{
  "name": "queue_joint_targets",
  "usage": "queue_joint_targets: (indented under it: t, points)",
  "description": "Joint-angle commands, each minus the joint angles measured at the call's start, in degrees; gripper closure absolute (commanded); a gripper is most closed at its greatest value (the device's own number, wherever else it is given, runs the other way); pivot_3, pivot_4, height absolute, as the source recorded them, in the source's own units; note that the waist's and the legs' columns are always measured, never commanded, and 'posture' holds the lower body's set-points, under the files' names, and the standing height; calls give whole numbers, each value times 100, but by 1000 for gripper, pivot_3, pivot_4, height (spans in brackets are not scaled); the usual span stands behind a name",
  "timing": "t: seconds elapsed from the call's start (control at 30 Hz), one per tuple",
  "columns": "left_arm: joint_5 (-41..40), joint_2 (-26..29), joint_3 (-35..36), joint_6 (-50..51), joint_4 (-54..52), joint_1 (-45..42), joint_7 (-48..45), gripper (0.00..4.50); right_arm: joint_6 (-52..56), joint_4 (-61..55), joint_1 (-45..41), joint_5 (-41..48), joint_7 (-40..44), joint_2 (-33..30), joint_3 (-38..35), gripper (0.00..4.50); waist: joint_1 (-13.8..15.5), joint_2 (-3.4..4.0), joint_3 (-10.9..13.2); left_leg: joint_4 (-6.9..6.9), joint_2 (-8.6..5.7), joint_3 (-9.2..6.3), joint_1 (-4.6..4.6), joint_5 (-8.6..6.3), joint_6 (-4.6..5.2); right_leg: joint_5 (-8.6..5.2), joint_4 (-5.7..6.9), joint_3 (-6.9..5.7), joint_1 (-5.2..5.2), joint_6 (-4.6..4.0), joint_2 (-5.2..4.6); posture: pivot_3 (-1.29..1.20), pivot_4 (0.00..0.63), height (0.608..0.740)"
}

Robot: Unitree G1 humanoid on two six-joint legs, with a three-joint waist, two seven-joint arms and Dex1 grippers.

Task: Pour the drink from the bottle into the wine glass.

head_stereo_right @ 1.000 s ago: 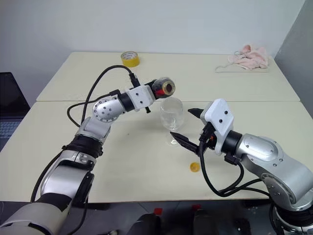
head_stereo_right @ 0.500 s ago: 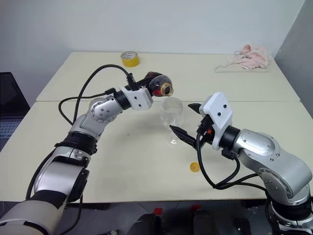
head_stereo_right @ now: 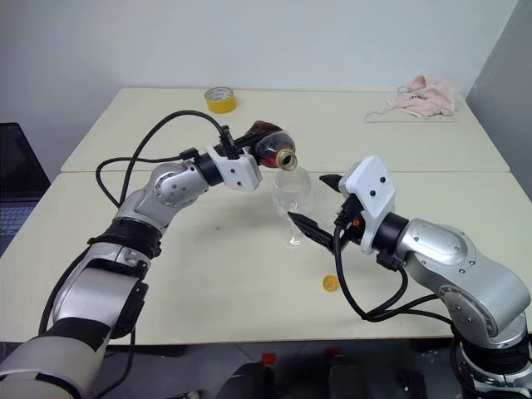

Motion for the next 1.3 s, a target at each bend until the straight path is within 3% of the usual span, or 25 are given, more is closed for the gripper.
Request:
queue_joint_targets:
  t: [0.03, 1.3]
  points:
    - [-6, 70, 6, -192, -73, -232, 166, 3761, -200, -181, -19, -54, 38, 3, -46, 0, -3, 0, 0, 0, 0, 0, 0, 0, 0, 0, 1, 0, -1, 0, 0, 0, 150, 740]
    - [585, 359, -250, -545, 427, -640, 908, 3761, -255, -280, 116, 190, 141, 7, -17, 0, -65, 0, 0, 4, -1, 4, -12, 0, 0, 0, 46, 5, -33, 0, 0, 0, 150, 740]
